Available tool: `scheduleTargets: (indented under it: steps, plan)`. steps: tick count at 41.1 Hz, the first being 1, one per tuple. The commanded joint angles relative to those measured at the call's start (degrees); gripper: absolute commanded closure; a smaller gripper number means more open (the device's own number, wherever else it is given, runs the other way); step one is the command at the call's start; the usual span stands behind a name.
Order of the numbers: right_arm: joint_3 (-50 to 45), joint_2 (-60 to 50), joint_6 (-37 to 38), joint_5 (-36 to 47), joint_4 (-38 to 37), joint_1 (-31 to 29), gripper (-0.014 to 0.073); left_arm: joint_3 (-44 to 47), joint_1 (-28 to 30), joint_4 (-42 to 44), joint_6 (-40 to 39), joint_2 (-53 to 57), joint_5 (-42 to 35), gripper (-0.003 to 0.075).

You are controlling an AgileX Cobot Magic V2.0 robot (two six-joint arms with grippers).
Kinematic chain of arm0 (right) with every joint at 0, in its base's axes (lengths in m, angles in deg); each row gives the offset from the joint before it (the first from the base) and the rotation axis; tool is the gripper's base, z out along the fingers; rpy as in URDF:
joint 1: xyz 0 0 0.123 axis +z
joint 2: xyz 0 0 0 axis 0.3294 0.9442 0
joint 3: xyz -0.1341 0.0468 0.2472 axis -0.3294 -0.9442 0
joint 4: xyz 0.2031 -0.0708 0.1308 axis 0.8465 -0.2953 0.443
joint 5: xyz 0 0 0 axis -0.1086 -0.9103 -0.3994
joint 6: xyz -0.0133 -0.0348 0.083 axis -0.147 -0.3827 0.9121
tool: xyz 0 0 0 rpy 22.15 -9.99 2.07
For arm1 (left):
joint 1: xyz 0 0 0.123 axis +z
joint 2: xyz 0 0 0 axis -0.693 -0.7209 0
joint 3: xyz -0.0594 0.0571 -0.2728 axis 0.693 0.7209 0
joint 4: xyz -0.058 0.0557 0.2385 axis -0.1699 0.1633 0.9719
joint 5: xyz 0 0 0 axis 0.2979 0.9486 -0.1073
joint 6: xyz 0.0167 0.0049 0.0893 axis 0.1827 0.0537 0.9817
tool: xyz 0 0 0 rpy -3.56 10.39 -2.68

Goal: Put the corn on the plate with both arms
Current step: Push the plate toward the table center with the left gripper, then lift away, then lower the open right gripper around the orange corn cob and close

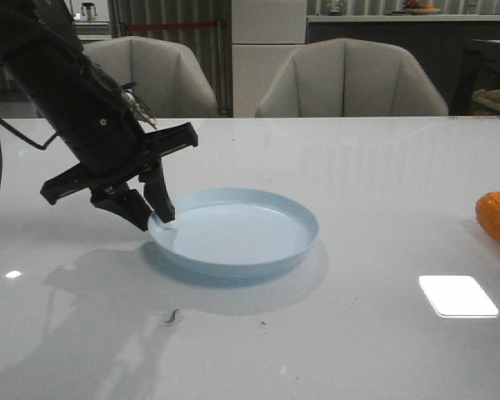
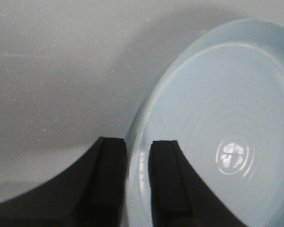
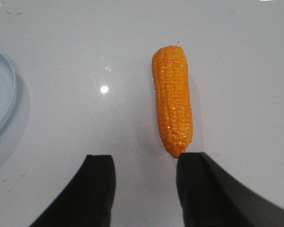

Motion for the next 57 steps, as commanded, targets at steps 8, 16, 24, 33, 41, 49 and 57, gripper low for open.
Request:
scheduleTargets:
  steps: [8, 16, 24, 33, 41, 49, 57]
  plan:
    - [1.76, -0.33, -0.09, 3.68, -0.27, -0.05, 0.0169, -6.09, -0.51, -0.82, 3.73, 3.33, 0.79, 0.0433]
    - [1.91, -0.33, -0.09, 3.47, -0.27, -0.05, 0.0170, -14.46, -0.14, 7.96, 13.78, 5.34, 4.99, 0.0442]
    - [5.02, -0.25, -0.07, 0.49, -0.27, -0.23, 0.0171, -17.61, 2.03, 16.28, 13.32, 12.00, 2.73, 0.0451]
    - [12.67, 4.07, -0.02, -3.98, -0.27, -0.23, 0.0171, -13.92, 7.69, 17.09, 13.32, 22.19, -5.65, 0.0483]
    - [18.85, 13.96, -0.02, -5.94, -0.31, -0.23, 0.0167, 0.14, 13.51, 17.24, 13.32, 33.24, -14.30, 0.0483]
    - [24.28, 25.17, -0.02, -6.74, -3.75, -0.23, 0.0148, 20.64, 17.38, 17.14, 13.32, 46.59, -24.25, 0.0483]
    - [31.32, 34.59, -0.02, -10.94, -6.50, -0.23, 0.0010, 32.55, 17.99, 17.14, 13.32, 57.01, -27.18, 0.0483]
